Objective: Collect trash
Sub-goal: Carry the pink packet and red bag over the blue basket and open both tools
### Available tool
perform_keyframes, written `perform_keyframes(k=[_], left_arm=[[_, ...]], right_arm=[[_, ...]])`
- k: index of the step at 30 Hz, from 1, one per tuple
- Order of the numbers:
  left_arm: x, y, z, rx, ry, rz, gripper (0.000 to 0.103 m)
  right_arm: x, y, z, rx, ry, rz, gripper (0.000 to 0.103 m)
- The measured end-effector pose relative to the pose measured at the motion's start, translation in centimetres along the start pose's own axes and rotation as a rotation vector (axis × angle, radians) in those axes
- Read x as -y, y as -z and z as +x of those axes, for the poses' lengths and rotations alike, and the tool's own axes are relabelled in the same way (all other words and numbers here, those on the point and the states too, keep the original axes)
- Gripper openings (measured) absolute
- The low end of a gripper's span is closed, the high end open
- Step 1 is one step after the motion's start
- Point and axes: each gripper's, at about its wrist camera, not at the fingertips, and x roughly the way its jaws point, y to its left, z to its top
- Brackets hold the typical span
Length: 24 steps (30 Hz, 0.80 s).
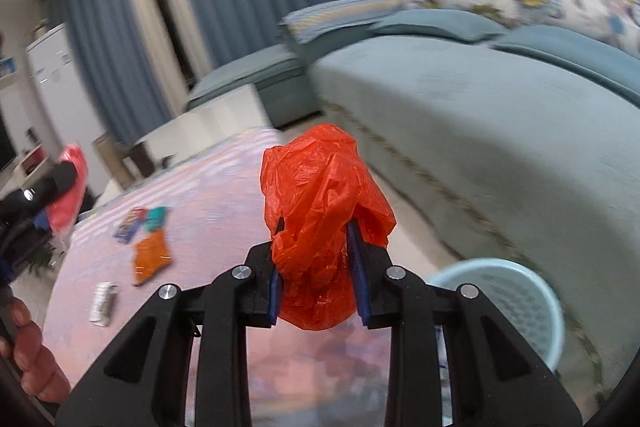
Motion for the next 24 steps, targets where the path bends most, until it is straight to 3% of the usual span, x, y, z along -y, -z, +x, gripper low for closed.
perform_keyframes(k=[4,7,11,14,17,20,23,24], left_arm=[[4.1,1.5,6.2,-0.135,0.090,0.029,0.035],[6.4,3.0,10.7,-0.246,0.107,0.068,0.035],[8.0,5.4,15.2,-0.371,0.138,0.094,0.035],[8.5,7.4,17.7,-0.437,0.113,0.120,0.035],[7.9,9.2,19.8,-0.516,0.109,0.101,0.035],[8.3,10.2,20.8,-0.556,0.098,0.136,0.038],[8.2,10.1,20.6,-0.550,0.090,0.138,0.050],[8.2,10.0,20.6,-0.546,0.091,0.137,0.054]], right_arm=[[5.1,1.1,-0.1,-0.079,0.110,0.030,0.025],[9.0,2.5,0.1,-0.136,0.185,0.080,0.026],[13.4,4.5,1.6,-0.226,0.227,0.171,0.028],[16.3,6.5,3.7,-0.343,0.215,0.245,0.033],[18.5,8.2,4.9,-0.399,0.205,0.320,0.033],[19.3,9.5,5.4,-0.418,0.224,0.346,0.037],[19.6,10.0,5.4,-0.419,0.225,0.360,0.041],[19.6,10.2,5.3,-0.414,0.222,0.361,0.049]])
